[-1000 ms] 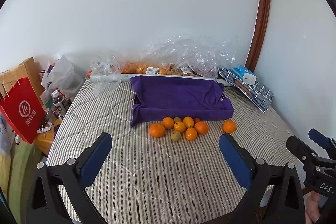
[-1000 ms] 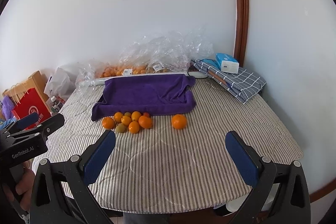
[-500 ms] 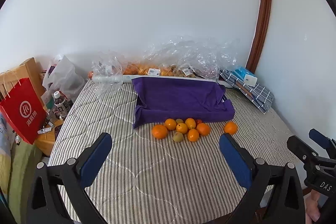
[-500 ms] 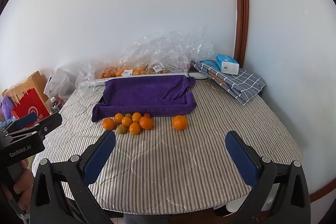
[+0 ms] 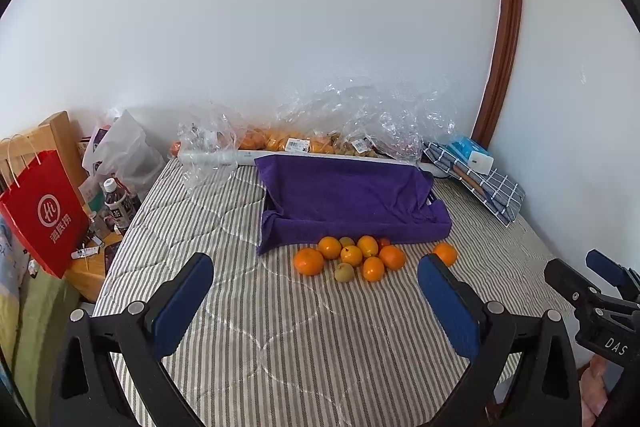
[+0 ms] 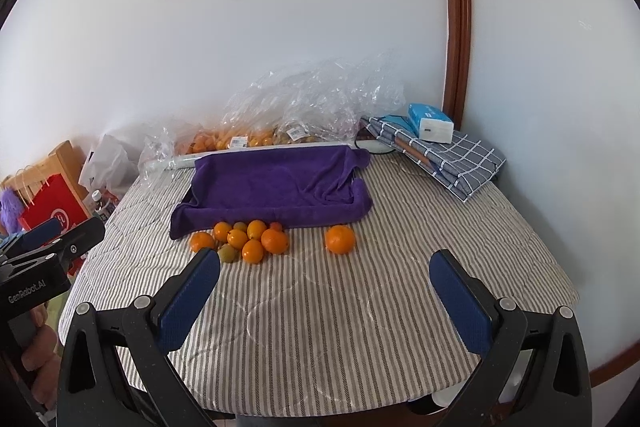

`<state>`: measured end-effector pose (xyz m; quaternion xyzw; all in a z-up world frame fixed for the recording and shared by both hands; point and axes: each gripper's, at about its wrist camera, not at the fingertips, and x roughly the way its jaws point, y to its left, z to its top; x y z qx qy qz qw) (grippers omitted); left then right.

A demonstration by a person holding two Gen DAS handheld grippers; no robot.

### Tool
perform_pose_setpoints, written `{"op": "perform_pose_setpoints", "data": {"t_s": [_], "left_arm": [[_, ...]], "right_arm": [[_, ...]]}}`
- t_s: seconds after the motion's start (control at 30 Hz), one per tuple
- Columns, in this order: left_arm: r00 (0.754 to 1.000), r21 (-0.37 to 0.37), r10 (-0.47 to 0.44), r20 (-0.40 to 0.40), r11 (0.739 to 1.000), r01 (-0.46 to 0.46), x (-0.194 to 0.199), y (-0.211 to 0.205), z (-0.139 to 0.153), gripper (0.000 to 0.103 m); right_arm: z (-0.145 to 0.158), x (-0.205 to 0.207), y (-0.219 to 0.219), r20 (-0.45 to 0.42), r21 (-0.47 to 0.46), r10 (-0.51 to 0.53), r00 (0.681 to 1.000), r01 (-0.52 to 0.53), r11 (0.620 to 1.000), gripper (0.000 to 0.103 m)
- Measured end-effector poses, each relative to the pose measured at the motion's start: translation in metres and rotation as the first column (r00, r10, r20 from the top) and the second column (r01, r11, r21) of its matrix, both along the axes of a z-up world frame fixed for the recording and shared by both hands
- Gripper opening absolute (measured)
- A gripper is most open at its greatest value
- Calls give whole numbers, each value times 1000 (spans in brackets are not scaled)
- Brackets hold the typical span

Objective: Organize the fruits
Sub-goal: 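Grasp the lone large orange with the right gripper while the left gripper grasps another large orange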

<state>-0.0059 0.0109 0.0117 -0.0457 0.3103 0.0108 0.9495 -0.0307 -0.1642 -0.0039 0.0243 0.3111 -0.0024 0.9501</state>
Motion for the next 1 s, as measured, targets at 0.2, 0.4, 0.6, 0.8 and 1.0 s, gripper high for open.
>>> {"op": "perform_pose_setpoints", "data": {"t_s": [0.2,0.4,0.6,0.8,1.0], "left_arm": [[1000,-24,-6,-23,1000,5,21,5,-17,103],[997,-65,-18,-69,998,14,46,11,-40,98],[993,-33,-41,-108,999,37,68,11,-59,95],[985,-49,-42,-167,998,34,89,21,-84,95],[981,-18,-13,-195,1000,9,112,28,-106,93]], "right_arm": [[-12,19,5,6,-30,44,999,-43,999,103],[-36,39,10,24,-77,66,998,-64,995,102],[-61,64,7,-18,-10,103,995,-103,995,101],[-87,90,-4,-47,40,77,996,-75,996,100],[-123,127,-14,-128,37,52,990,-48,998,84]]}}
